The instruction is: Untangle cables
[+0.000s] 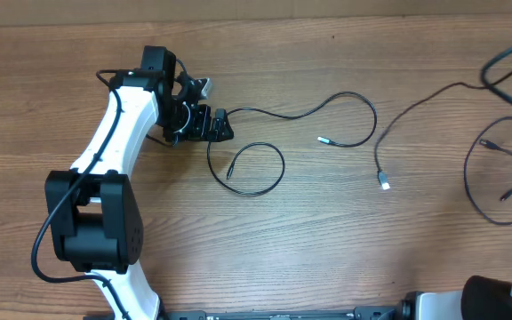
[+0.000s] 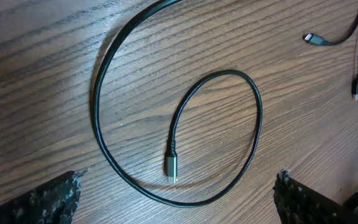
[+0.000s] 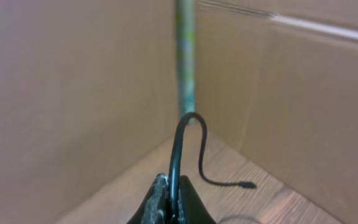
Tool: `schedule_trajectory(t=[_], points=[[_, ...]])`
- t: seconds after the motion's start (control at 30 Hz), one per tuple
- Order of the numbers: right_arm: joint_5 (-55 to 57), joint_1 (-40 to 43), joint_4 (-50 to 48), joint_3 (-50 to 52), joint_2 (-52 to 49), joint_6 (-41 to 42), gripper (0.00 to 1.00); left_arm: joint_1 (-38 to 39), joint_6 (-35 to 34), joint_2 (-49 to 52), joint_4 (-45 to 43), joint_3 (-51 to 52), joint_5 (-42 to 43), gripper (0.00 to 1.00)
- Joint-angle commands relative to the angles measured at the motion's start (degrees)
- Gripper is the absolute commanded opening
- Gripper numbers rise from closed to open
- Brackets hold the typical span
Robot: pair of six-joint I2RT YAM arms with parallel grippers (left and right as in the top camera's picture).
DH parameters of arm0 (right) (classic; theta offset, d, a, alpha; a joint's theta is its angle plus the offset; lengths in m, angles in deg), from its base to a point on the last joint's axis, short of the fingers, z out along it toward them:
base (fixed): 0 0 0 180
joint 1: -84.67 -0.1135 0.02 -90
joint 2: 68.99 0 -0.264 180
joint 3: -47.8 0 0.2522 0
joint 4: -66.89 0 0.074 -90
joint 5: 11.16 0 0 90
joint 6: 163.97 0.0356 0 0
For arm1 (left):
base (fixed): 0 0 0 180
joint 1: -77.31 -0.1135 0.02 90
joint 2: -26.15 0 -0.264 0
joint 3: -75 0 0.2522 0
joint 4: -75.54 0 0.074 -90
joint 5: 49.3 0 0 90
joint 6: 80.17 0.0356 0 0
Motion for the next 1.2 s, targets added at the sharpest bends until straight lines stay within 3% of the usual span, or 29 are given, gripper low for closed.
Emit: schedule_trajectory(t=[0.0, 0.37, 0.63, 1.17], points=[[0.9, 4.1, -2.4, -1.8, 2.4, 1.3, 0.04, 0.3, -0.6, 0.0, -0.1, 0.5, -0.3, 1.00], [0.9, 9.8, -0.3, -1.7, 1.4, 1.3, 0.04, 0.3, -2.1, 0.0, -1.4, 0.5, -0.3, 1.00], [0.3, 11.3, 8.4, -1.7, -5.5, 5.2, 0.04, 0.3, -2.1, 0.0, -1.3, 0.5, -0.4, 0.99], [-24.5, 14.1, 24.5, -1.7, -20.0, 9.7, 0.04, 0.6, -2.1, 0.0, -1.2, 0.5, -0.4, 1.00]])
